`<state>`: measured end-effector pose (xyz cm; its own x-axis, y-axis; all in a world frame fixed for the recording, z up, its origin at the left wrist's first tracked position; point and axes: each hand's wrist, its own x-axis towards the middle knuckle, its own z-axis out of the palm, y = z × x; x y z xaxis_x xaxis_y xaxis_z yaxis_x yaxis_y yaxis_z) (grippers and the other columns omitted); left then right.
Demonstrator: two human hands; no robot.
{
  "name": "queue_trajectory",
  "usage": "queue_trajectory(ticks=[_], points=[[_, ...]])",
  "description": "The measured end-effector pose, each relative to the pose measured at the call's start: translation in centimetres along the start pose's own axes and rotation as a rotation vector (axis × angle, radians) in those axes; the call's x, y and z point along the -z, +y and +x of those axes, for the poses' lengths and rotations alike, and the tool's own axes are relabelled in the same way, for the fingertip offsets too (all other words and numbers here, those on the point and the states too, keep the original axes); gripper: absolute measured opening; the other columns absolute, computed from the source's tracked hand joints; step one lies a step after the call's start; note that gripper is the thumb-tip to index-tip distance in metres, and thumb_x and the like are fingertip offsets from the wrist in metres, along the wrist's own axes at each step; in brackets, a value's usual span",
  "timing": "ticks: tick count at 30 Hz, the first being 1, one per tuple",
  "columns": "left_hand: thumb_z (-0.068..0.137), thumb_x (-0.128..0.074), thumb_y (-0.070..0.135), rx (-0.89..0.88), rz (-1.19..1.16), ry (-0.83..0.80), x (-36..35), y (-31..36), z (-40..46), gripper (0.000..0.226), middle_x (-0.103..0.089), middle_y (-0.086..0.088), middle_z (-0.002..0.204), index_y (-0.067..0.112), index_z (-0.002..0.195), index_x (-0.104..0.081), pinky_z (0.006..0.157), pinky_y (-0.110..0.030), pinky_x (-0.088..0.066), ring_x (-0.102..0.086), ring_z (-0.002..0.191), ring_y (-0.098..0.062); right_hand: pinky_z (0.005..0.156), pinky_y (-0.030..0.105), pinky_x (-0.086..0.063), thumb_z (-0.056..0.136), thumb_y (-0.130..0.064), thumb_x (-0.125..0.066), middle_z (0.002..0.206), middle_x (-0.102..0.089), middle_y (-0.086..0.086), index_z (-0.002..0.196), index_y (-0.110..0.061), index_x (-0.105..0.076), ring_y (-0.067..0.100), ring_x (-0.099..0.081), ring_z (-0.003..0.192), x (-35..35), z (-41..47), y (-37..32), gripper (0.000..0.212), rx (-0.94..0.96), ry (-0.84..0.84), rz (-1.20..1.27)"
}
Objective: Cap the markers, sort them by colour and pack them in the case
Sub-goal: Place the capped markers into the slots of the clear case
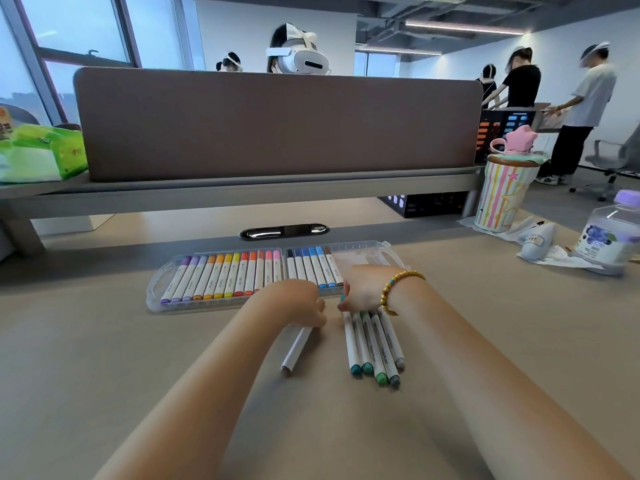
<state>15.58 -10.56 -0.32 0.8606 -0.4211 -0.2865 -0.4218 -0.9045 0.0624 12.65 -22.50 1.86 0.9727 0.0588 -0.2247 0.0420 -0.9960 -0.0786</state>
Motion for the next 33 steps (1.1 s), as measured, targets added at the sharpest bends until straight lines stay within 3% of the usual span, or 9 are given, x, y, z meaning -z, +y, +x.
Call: queue_trajectory(ticks=[3,5,7,12,15,19,22,29,33], points=[[0.094,-0.046,0.031,0.008,-0.025,0.003,0.1,-0.6,0.2,0.031,-0.046,-0.001,0.080,0.006,0.110,-0.054,0.077,-0.023,-0.036,-0.044,0.081,-0.013,0.053,0.018,-0.034,0.095,-0.028,-0.050,0.089,-0.058,0.006,0.118,-0.007,-0.057,0.009,-0.041,0.060,-0.4,0.5,0.1,0.032,-0.024,0.058,0.074],[0.094,-0.046,0.033,0.020,-0.079,-0.019,0.3,-1.1,0.3,0.027,-0.044,0.000,0.073,0.008,0.099,-0.054,0.070,-0.021,-0.037,-0.044,0.072,-0.012,0.068,0.021,-0.043,0.094,-0.030,-0.050,0.104,-0.061,0.006,0.129,-0.010,-0.051,0.014,-0.054,0.078,-0.8,0.8,0.0,0.040,-0.033,0.055,0.092],[0.095,-0.044,0.036,0.038,-0.134,-0.034,0.6,-1.9,0.5,0.027,-0.048,-0.002,0.074,0.011,0.086,-0.050,0.062,-0.020,-0.038,-0.045,0.065,-0.012,0.076,0.026,-0.045,0.093,-0.035,-0.052,0.111,-0.061,0.007,0.128,-0.011,-0.052,0.018,-0.057,0.091,-1.2,0.8,-0.2,0.042,-0.043,0.030,0.052],[0.097,-0.039,0.037,0.080,-0.329,-0.001,1.7,-3.7,0.7,0.028,-0.045,0.000,0.072,0.013,0.089,-0.051,0.053,-0.018,-0.031,-0.033,0.055,-0.009,0.073,0.025,-0.046,0.092,-0.029,-0.054,0.103,-0.059,0.007,0.123,-0.008,-0.053,0.019,-0.054,0.087,-1.8,0.9,-0.8,0.037,-0.059,0.025,0.047],[0.099,-0.038,0.031,0.085,-0.443,0.051,2.1,-4.3,0.7,0.026,-0.047,0.000,0.073,0.012,0.088,-0.053,0.053,-0.018,-0.034,-0.036,0.057,-0.010,0.065,0.022,-0.043,0.091,-0.030,-0.053,0.091,-0.053,0.003,0.118,-0.009,-0.054,0.017,-0.052,0.082,-1.5,0.8,-0.9,0.034,-0.064,-0.015,0.100],[0.099,-0.037,0.028,0.054,-0.679,0.122,2.6,-4.1,0.7,0.028,-0.054,-0.004,0.077,0.012,0.082,-0.053,0.052,-0.019,-0.037,-0.042,0.059,-0.012,0.056,0.019,-0.040,0.094,-0.036,-0.046,0.076,-0.052,-0.002,0.088,-0.016,-0.054,0.011,-0.048,0.066,-0.1,1.0,0.6,0.022,-0.060,-0.062,0.317],[0.099,-0.039,0.030,0.045,-0.808,0.160,3.0,-3.2,1.6,0.027,-0.056,-0.002,0.080,0.011,0.094,-0.057,0.060,-0.020,-0.043,-0.050,0.069,-0.010,0.045,0.017,-0.029,0.097,-0.036,-0.036,0.064,-0.046,-0.001,0.073,-0.015,-0.048,0.009,-0.035,0.050,1.2,1.3,2.7,0.033,-0.109,-0.060,0.545],[0.098,-0.045,0.026,0.058,-1.032,0.213,4.3,-1.1,5.7,0.025,-0.052,-0.002,0.072,0.009,0.090,-0.060,0.056,-0.019,-0.045,-0.049,0.064,-0.009,0.035,0.015,-0.024,0.097,-0.022,-0.034,0.068,-0.062,0.008,0.079,-0.008,-0.054,0.008,-0.036,0.040,1.8,3.8,5.9,0.030,-0.215,0.080,0.939],[0.098,-0.044,0.022,0.108,-0.973,0.266,4.0,0.2,8.8,0.021,-0.052,-0.002,0.073,0.008,0.098,-0.059,0.053,-0.017,-0.047,-0.050,0.064,-0.009,0.046,0.018,-0.039,0.100,-0.027,-0.036,0.067,-0.060,0.003,0.101,-0.005,-0.059,0.009,-0.048,0.050,2.5,5.6,6.5,0.032,-0.237,0.190,1.075]])
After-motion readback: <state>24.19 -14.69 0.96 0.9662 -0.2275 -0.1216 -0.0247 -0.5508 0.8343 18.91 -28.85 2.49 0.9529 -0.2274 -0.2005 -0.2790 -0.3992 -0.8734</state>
